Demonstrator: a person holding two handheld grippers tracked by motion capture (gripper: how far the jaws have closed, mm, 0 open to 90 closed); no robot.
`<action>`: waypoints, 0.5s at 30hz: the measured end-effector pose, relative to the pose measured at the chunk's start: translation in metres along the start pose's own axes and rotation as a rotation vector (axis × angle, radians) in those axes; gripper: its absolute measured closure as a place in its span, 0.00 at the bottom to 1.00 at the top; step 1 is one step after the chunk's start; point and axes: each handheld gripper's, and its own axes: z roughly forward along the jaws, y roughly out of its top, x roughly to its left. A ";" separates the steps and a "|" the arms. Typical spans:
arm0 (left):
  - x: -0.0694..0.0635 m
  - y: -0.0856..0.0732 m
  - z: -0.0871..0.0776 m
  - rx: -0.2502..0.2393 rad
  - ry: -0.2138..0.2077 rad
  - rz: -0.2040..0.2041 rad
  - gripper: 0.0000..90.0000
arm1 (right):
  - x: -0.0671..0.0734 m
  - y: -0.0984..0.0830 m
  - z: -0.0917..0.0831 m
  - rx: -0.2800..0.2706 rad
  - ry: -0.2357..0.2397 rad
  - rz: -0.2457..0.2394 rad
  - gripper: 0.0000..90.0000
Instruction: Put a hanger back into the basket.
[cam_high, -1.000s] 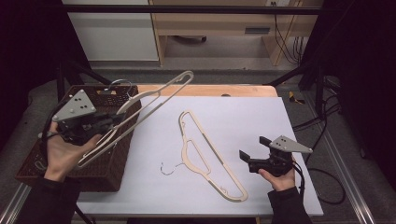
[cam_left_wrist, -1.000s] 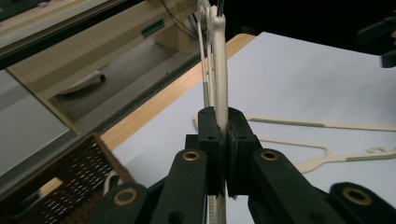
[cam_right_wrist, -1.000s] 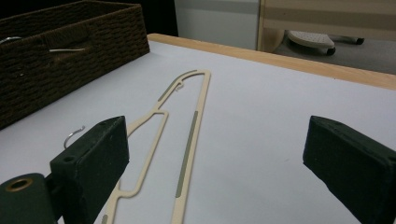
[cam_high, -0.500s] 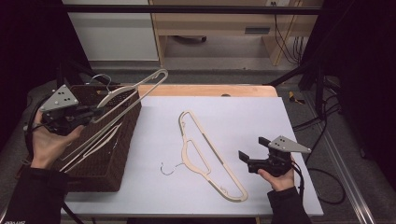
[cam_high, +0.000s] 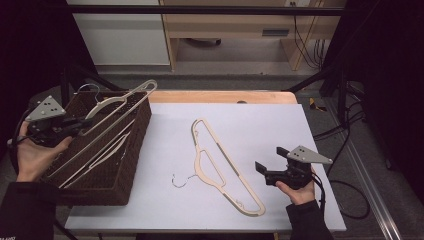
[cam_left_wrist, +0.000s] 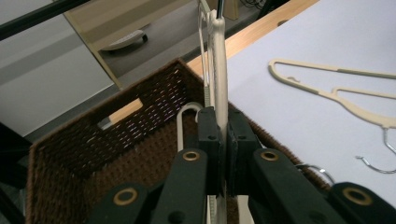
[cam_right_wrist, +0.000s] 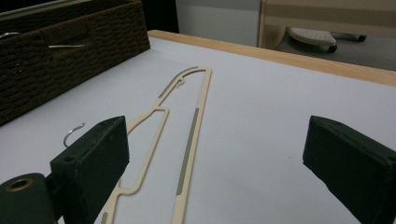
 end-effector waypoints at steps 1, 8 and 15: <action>0.002 -0.004 0.000 0.003 0.006 -0.004 0.96 | 0.000 0.000 0.000 0.000 0.000 0.000 0.08; 0.013 -0.028 0.000 0.023 0.019 -0.021 0.96 | 0.000 -0.001 0.001 0.008 0.000 -0.003 0.08; 0.017 -0.045 0.004 0.081 0.031 -0.004 0.96 | 0.001 -0.001 0.002 0.008 -0.003 0.000 0.08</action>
